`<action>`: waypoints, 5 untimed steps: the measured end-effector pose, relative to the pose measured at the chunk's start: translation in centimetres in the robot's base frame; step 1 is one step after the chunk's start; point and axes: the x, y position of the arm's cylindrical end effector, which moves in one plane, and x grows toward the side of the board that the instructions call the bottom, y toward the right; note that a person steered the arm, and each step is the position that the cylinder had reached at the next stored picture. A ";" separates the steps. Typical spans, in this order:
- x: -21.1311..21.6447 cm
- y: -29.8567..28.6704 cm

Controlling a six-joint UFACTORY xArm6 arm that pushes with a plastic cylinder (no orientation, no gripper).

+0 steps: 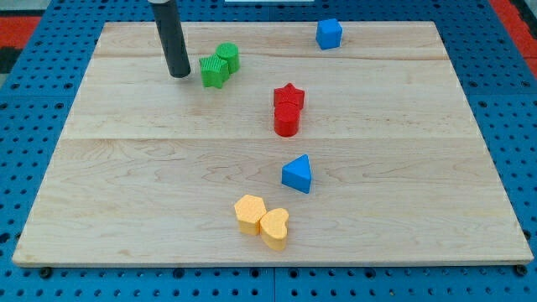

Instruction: Slide the green circle along with the green star down and left

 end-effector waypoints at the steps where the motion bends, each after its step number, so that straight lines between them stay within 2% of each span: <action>1: -1.0 0.0; 3: -2.0 0.1; 4: -6.0 1.3; 5: -8.2 1.6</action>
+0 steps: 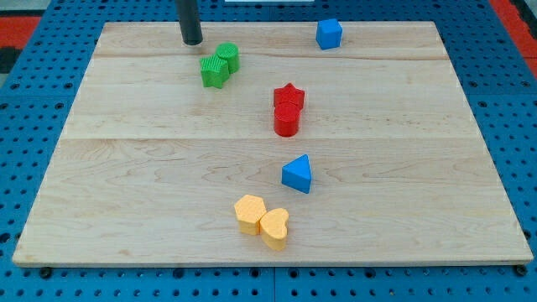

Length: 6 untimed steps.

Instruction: Slide the green circle along with the green star down and left

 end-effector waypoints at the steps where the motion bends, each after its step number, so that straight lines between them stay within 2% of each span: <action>1: -1.5 5.5; 3: 3.6 6.5; 5: 6.5 6.3; 6: 7.8 3.8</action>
